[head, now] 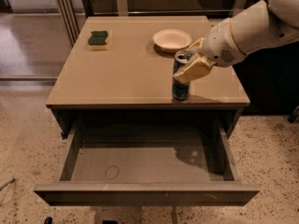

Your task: Place redbull can into top drawer

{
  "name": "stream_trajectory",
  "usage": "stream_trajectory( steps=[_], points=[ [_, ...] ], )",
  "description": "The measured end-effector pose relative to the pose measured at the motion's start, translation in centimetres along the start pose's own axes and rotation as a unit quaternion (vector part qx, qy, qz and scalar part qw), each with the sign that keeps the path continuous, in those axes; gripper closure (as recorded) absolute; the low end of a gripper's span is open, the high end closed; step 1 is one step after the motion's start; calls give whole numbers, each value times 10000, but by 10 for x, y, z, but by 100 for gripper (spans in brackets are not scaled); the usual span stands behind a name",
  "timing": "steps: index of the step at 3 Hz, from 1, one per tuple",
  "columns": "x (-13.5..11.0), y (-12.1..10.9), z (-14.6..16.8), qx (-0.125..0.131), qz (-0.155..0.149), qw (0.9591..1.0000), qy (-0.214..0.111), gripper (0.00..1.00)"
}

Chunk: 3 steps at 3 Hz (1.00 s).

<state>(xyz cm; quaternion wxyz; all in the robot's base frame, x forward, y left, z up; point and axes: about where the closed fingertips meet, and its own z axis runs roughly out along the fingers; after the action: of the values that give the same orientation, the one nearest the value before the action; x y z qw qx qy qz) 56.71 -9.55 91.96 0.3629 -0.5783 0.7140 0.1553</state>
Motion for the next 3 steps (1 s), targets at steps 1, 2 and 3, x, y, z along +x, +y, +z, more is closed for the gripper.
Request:
stream_trajectory(
  steps=[1,2,3],
  points=[
    [-4,39,-27,-249,21,9997,-75,100],
    [-4,39,-27,-251,20,9997,-75,100],
    [10,50,-13,-331,16,9994,-133,100]
  ],
)
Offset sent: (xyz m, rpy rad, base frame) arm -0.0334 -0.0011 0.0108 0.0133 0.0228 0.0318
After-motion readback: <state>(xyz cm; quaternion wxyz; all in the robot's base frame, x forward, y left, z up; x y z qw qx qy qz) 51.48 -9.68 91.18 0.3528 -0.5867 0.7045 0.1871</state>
